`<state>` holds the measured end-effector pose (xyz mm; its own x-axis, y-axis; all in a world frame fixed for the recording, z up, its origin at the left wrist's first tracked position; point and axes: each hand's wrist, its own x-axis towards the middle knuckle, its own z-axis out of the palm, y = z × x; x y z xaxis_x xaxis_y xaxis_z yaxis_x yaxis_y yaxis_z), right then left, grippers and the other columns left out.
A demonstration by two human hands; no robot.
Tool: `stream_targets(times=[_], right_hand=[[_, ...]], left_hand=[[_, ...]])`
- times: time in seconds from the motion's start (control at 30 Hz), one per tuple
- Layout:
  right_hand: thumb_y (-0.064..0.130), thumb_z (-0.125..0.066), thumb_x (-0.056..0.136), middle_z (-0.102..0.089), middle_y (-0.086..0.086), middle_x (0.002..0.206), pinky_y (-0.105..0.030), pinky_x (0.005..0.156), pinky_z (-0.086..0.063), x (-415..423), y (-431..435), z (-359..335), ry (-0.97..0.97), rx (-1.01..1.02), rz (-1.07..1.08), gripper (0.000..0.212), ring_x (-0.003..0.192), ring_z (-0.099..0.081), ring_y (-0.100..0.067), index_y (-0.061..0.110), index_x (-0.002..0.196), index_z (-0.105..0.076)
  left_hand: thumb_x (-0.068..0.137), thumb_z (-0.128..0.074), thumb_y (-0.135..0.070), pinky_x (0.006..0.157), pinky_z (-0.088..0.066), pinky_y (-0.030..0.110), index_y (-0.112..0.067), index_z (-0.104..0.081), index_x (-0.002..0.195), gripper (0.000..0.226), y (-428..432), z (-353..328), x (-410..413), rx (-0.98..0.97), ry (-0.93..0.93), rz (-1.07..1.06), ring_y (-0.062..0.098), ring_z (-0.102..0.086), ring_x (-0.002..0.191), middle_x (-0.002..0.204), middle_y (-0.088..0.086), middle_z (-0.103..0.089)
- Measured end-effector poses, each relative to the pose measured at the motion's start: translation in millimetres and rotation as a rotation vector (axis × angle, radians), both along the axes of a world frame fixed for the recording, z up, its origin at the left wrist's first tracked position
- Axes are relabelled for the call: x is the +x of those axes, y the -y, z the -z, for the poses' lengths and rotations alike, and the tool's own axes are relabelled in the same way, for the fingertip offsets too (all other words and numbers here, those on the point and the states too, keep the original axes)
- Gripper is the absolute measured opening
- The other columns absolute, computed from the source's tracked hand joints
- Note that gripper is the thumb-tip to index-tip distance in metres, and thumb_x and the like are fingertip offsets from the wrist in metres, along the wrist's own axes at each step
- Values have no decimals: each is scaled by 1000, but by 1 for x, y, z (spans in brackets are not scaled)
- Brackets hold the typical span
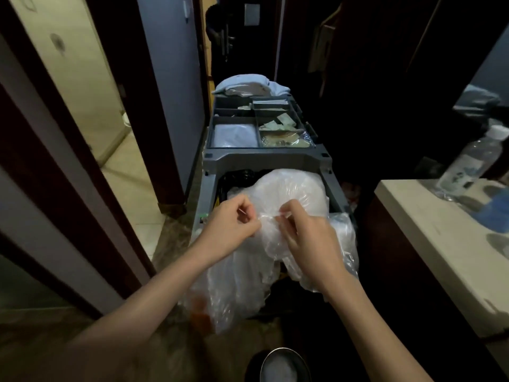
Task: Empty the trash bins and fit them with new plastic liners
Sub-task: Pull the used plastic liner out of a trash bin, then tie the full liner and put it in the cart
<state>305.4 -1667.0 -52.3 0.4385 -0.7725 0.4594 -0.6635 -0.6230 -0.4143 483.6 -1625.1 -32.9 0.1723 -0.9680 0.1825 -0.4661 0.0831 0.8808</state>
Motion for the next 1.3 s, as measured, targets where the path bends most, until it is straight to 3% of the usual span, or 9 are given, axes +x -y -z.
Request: stream_targets(times=[0.1,0.2,0.3,0.43,0.57,0.73,0.93,1.1,1.3], right_hand=[[30,-50,100,-66,5,71,-31,49,-38,11,41,9,42,32,31,7,58,-58,-16,27,105,-47],[28,-51,100,-63,4,68,-34,51,-42,32,91,18,46,69,97,7,59,-58,-18,27,106,-47],[27,-52,100,-68,2,79,-38,61,-49,63,140,32,39,167,130,10,71,-63,-20,25,109,-49],[29,-52,100,-69,5,112,-43,84,-54,104,203,39,7,417,116,28,98,-67,-16,28,127,-50],[33,-53,97,-70,7,107,-42,86,-53,121,231,62,-73,508,155,28,97,-66,-15,30,125,-56],[33,-56,97,-70,8,102,-41,85,-54,106,221,94,-110,678,128,20,94,-66,-10,24,113,-65],[34,-59,96,-70,12,97,-39,81,-55,65,184,108,-58,693,150,16,90,-65,-6,25,106,-67],[33,-61,95,-71,8,96,-39,83,-55,17,118,93,40,681,184,17,88,-67,-11,24,107,-67],[27,-61,94,-72,7,92,-42,80,-56,-76,11,54,151,601,293,16,82,-68,-10,24,108,-68]], left_hand=[[82,-68,-3,78,-55,49,-11,-60,82,11,43,6,10,13,-29,23,30,-66,74,75,2,-64],[86,-70,-8,81,-55,43,-13,-66,87,7,94,14,36,-4,-87,56,27,-66,78,79,-5,-66],[88,-70,-14,84,-56,42,-19,-69,92,6,147,37,68,52,-134,84,19,-66,79,81,-7,-68],[89,-69,-20,88,-56,46,-23,-71,96,8,219,72,102,142,-166,82,17,-67,88,95,-7,-71],[92,-66,-19,82,-58,33,-25,-71,97,9,249,113,118,277,-233,65,10,-67,90,96,-9,-70],[93,-65,-15,71,-57,27,-13,-69,98,6,245,139,113,420,-299,115,20,-70,87,96,9,-71],[94,-62,-10,65,-55,23,-9,-68,96,6,208,134,90,428,-296,128,8,-68,75,95,13,-71],[96,-59,-10,67,-55,24,-3,-69,98,12,151,106,37,408,-257,171,12,-68,78,97,12,-72],[97,-54,-3,62,-51,20,7,-64,103,16,83,53,-84,352,-255,481,15,-66,74,90,14,-69]])
